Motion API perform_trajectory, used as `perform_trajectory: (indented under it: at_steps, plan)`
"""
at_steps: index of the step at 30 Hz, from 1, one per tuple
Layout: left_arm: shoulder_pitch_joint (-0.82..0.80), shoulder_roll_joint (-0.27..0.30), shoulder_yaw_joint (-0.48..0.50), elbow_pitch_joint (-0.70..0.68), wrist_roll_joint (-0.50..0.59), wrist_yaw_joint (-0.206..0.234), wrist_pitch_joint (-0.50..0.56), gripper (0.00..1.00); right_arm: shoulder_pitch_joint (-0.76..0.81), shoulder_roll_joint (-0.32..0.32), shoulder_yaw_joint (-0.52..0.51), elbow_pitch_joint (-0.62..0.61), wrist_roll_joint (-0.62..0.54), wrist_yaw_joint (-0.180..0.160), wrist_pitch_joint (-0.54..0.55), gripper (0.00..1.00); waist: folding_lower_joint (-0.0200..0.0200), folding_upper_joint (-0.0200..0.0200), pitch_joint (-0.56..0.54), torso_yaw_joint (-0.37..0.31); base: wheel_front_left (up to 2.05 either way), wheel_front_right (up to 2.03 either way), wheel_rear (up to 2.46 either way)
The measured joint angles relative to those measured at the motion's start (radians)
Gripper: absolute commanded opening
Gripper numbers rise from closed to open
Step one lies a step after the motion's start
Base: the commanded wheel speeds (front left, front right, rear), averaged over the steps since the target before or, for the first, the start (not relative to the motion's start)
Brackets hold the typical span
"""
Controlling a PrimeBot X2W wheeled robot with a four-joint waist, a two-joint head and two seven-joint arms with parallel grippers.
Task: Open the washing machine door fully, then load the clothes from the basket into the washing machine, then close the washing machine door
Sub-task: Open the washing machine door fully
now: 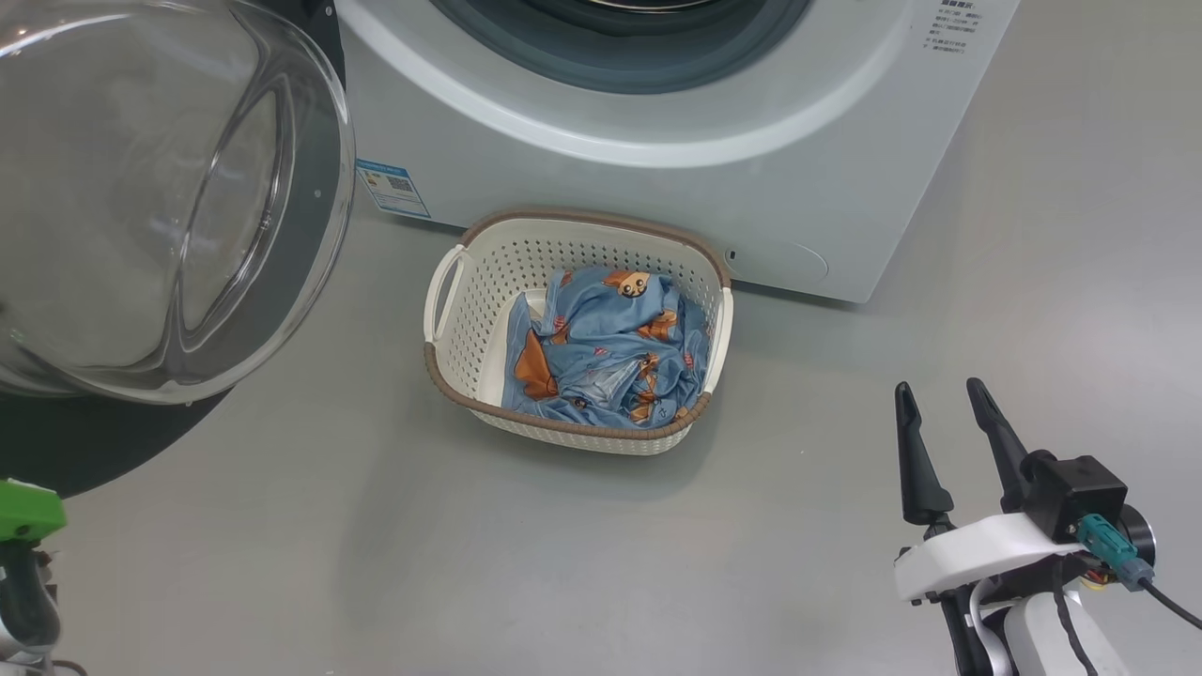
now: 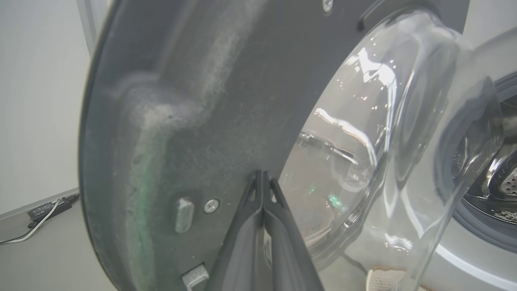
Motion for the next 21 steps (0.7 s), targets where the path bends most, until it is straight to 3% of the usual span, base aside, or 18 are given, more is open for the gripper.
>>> perform_trajectory:
  at_steps: [21]
  plan:
    - [-0.06,0.021,0.059,0.099,0.019,-0.035,0.0,0.0,-0.01,0.005,-0.003,0.012,0.002,0.0,0.0,1.0,0.0,0.0,0.002,-0.01,0.0,0.0,0.0]
